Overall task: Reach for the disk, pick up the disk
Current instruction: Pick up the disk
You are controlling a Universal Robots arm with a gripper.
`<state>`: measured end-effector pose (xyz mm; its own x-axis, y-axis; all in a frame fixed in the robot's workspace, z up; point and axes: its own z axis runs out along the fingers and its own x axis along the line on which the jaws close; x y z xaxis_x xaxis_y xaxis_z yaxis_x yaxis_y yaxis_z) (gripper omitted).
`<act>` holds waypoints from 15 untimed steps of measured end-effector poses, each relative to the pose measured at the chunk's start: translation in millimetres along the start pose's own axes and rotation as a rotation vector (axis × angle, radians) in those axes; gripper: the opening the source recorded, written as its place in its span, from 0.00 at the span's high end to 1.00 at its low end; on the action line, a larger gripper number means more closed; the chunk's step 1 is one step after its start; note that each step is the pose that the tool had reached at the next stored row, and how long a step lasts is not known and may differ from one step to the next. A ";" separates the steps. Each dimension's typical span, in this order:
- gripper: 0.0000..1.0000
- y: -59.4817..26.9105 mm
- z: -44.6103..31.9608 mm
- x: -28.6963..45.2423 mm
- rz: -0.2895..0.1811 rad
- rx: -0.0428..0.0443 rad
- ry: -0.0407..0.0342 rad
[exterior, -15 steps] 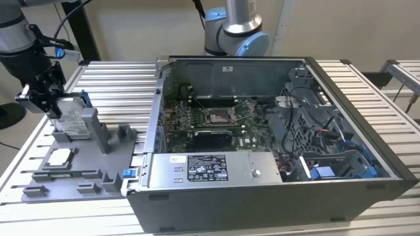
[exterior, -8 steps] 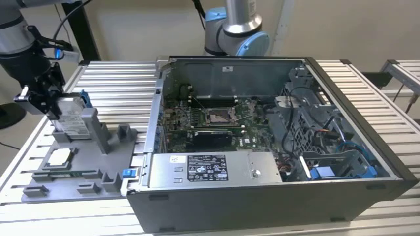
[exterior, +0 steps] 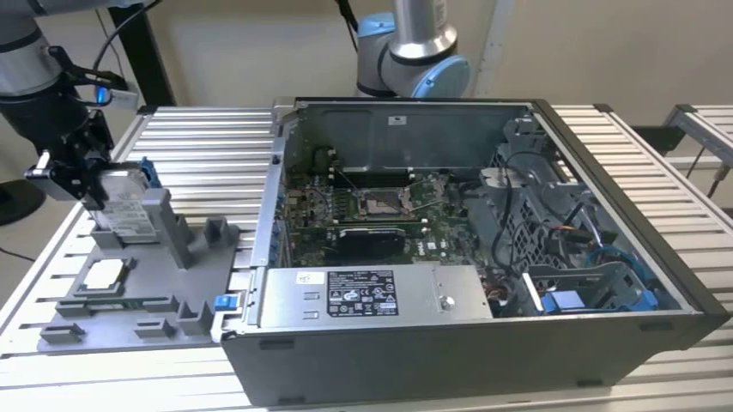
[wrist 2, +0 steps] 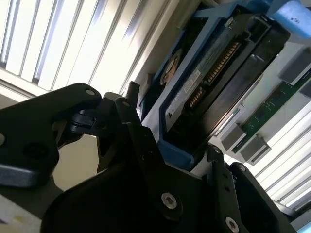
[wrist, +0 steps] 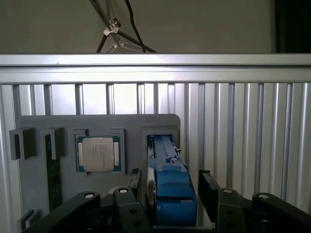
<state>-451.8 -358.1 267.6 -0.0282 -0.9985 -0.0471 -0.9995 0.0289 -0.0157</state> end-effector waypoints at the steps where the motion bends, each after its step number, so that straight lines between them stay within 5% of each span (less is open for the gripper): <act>1: 0.00 0.0 0.0 0.0 0.000 0.0000 0.0000; 5: 0.00 0.0 0.0 0.0 0.000 -0.0001 0.0000; 6: 1.00 0.0 0.0 0.0 0.000 -0.0001 0.0000; 15: 1.00 0.0 0.1 0.0 0.000 0.0000 0.0000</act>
<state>-451.8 -358.1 267.5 -0.0282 -0.9985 -0.0471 -0.9995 0.0289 -0.0157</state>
